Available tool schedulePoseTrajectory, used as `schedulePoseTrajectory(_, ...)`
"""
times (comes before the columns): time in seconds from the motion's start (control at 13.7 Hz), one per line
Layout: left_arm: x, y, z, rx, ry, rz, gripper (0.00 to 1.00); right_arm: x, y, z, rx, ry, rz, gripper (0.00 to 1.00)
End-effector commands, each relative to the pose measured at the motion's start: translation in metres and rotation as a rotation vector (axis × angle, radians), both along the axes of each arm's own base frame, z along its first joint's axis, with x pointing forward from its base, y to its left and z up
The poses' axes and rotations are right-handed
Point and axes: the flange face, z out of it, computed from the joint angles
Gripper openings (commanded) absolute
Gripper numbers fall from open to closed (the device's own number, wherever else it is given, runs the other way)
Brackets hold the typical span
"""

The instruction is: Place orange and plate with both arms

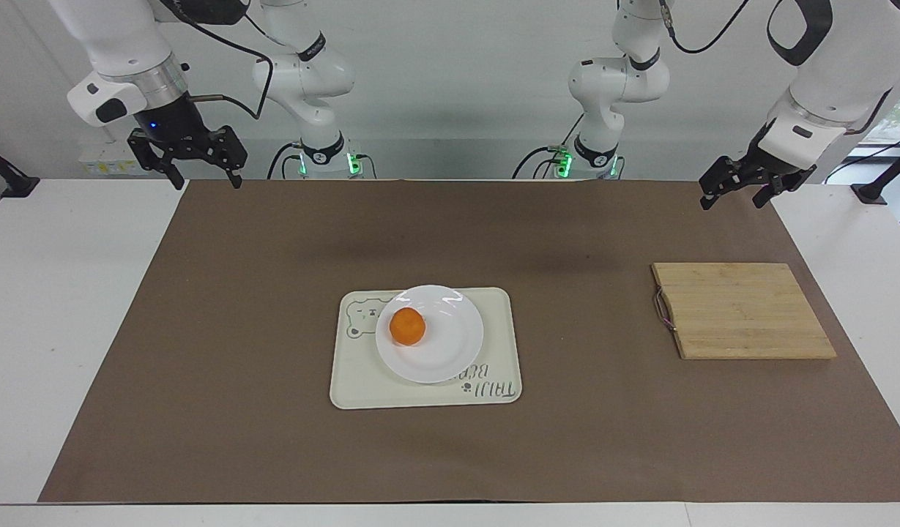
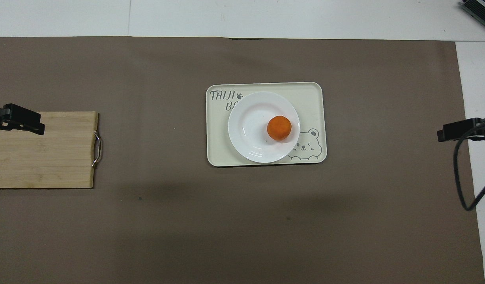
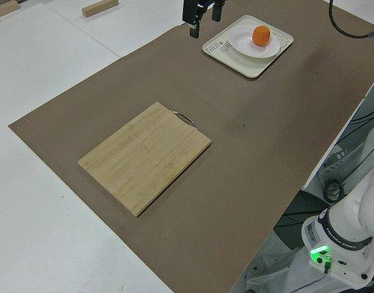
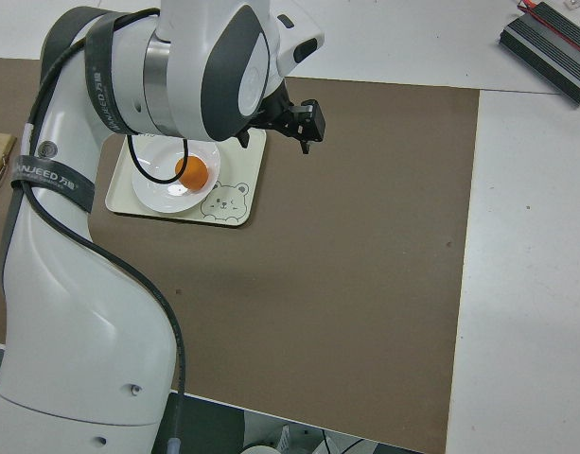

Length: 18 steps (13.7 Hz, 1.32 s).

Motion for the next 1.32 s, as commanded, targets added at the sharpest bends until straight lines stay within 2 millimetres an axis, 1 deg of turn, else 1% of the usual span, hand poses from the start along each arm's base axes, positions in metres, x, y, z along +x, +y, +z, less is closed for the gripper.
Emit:
schedulePoseTrajectory(0.0,0.0,0.002,0.003,-0.004,0.011,0.012,1.0,-0.008,0.007,0.005,-0.044,-0.016,-0.004,1.0)
schedulePoseTrajectory(0.07,0.0,0.002,0.003,-0.004,0.009,0.012,1.0,-0.011,0.008,0.018,-0.06,-0.009,0.001,1.0)
schedulePoseTrajectory(0.15,0.0,0.002,0.003,-0.004,0.011,0.012,1.0,-0.012,0.01,0.024,-0.064,0.003,0.015,1.0)
schedulePoseTrajectory(0.37,0.0,0.002,0.003,-0.004,0.009,0.012,1.0,-0.011,0.0,0.021,-0.061,0.001,0.024,1.0)
schedulePoseTrajectory(0.58,0.0,0.002,0.003,-0.004,0.009,0.012,1.0,-0.012,0.004,0.021,-0.061,0.0,0.03,1.0)
schedulePoseTrajectory(0.8,0.0,0.002,0.003,-0.004,0.011,0.012,1.0,-0.011,0.001,0.022,-0.066,0.007,0.031,1.0)
schedulePoseTrajectory(1.24,0.0,0.002,0.003,-0.004,0.011,0.012,1.0,-0.012,0.004,0.021,-0.062,0.011,0.034,1.0)
